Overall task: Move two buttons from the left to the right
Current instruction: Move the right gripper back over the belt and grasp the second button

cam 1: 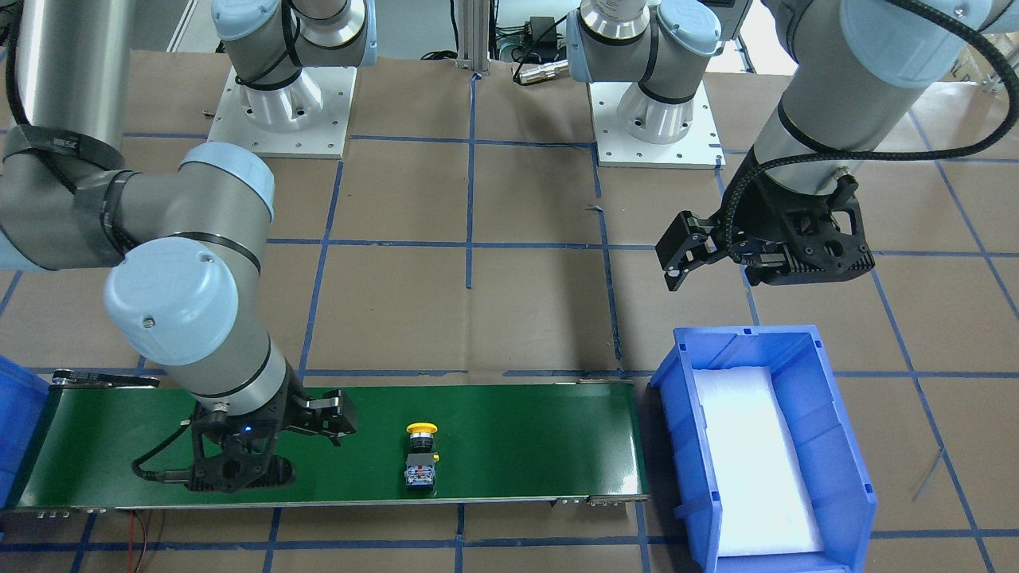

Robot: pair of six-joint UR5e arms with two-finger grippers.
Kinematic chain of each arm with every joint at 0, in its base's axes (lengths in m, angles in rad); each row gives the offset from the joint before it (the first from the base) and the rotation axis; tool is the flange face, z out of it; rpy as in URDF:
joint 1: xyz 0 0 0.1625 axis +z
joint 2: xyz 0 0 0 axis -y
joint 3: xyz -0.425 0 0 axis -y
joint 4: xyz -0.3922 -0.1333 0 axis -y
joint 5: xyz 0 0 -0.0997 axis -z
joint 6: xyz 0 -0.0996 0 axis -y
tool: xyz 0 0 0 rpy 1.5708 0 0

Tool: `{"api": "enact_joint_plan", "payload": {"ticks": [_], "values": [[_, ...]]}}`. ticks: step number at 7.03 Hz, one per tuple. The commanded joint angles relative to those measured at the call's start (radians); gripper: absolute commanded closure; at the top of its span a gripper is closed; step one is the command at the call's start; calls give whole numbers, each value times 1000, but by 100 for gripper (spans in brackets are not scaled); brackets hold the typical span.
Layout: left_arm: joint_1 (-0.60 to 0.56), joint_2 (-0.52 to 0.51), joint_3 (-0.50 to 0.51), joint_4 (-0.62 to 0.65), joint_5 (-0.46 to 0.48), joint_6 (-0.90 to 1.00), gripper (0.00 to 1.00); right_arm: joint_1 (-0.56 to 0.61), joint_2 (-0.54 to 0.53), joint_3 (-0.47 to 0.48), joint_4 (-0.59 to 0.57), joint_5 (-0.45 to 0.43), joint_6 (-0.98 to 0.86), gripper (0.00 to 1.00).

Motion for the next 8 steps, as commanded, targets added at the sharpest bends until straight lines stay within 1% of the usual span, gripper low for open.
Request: {"api": "enact_joint_plan", "payload": {"ticks": [1, 3, 4, 6, 7, 8], "values": [[3, 2, 9, -1, 12, 4, 0, 26, 29, -21, -27, 1, 47, 8], [2, 3, 12, -1, 30, -9, 0, 65, 84, -66, -34, -1, 110, 8], [3, 12, 6, -3, 35, -22, 0, 88, 109, -75, -63, -1, 150, 8], [2, 16, 0, -3, 36, -25, 0, 95, 127, -80, -90, -2, 141, 9], [2, 16, 0, -3, 35, -26, 0, 93, 133, -80, -91, -5, 135, 11], [3, 16, 0, -3, 35, -26, 0, 87, 137, -78, -102, -10, 127, 17]]}}
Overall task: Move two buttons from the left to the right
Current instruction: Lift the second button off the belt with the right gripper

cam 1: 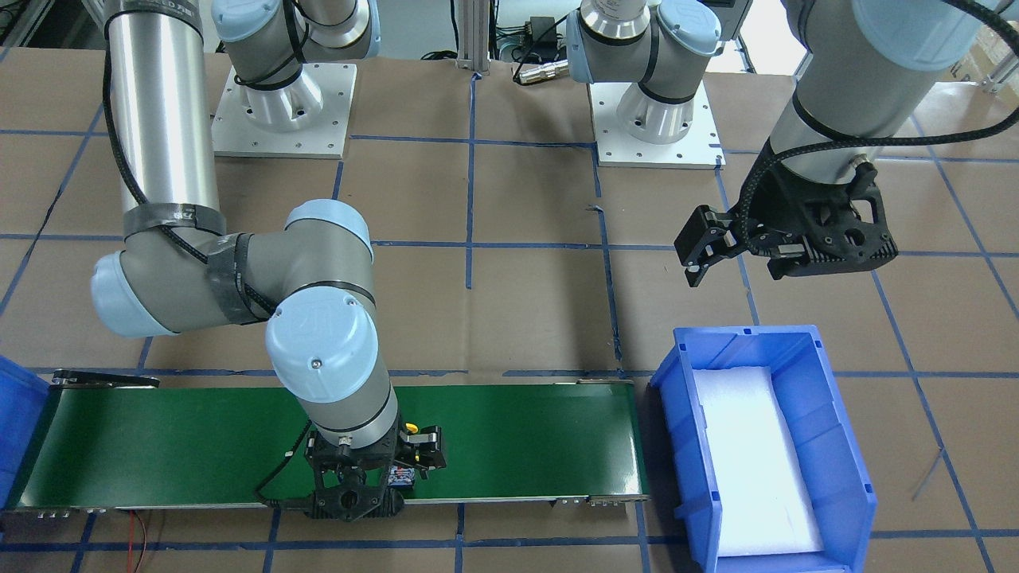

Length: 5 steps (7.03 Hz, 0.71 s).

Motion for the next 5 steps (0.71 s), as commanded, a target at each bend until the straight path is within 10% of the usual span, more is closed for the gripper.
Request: {"api": "enact_joint_plan", "payload": {"ticks": [1, 2, 4, 5], "values": [[1, -1, 0, 1, -6, -2, 0, -8, 13, 8, -10, -12, -62, 27], [1, -1, 0, 3, -7, -5, 0, -11, 15, 9, -10, -14, -77, 38], [1, -1, 0, 3, -8, -7, 0, -24, 12, 9, -12, -14, -153, 96], [1, -1, -2, 3, -8, -7, 0, -46, -2, 3, -4, -15, -219, 97]]}}
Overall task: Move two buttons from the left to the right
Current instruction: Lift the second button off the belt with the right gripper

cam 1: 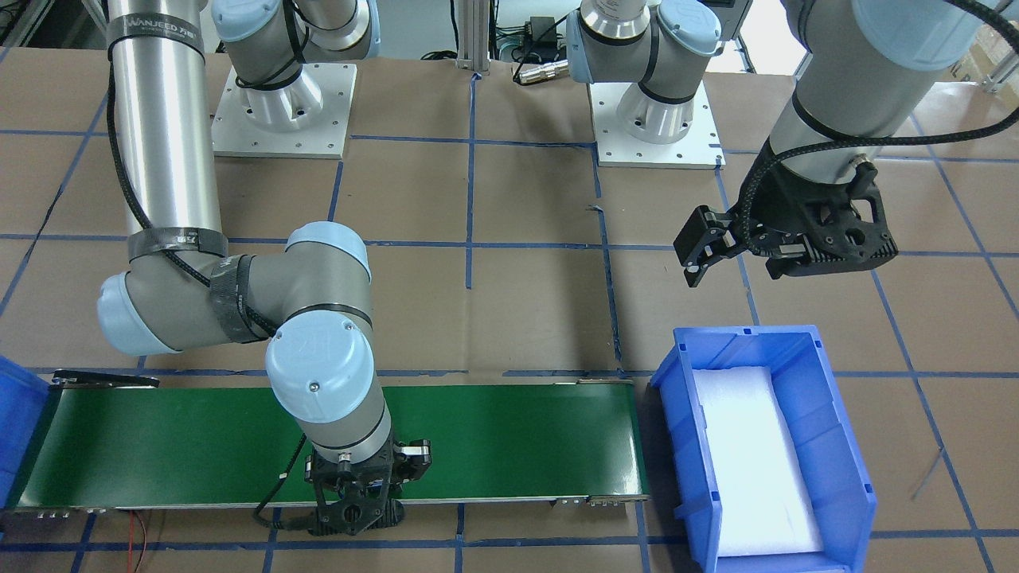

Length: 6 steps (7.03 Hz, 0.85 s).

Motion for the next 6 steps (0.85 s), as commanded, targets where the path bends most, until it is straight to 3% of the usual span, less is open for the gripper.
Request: {"api": "enact_joint_plan", "payload": {"ticks": [1, 6], "values": [[0, 0, -1, 3, -2, 0, 0, -66, -19, -3, 23, 4, -125, 96], [0, -6, 7, 11, -1, 3, 0, -396, -122, -8, 227, 14, -609, 96]]}}
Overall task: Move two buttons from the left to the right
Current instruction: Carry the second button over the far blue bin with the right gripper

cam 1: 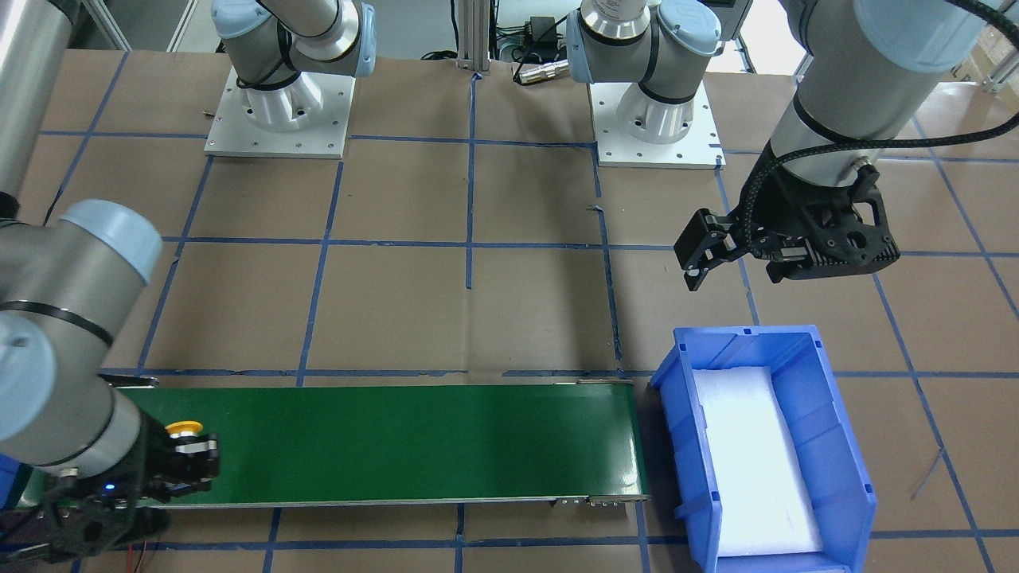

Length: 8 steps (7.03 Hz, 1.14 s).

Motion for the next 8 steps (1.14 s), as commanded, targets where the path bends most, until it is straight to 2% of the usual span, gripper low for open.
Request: {"api": "enact_joint_plan", "payload": {"ticks": [1, 3, 5, 8], "values": [[1, -4, 8, 1, 4, 2, 0, -136, -25, 4, 43, 0, -213, 96], [14, -1, 2, 2, 2, 5, 0, -265, -26, -2, 44, -8, -377, 96], [15, 10, 5, -8, 8, 10, 0, -394, -11, -67, 67, -6, -533, 96], [14, 15, -7, -5, -7, 6, 0, -451, 40, -154, 92, -11, -605, 96]]}}
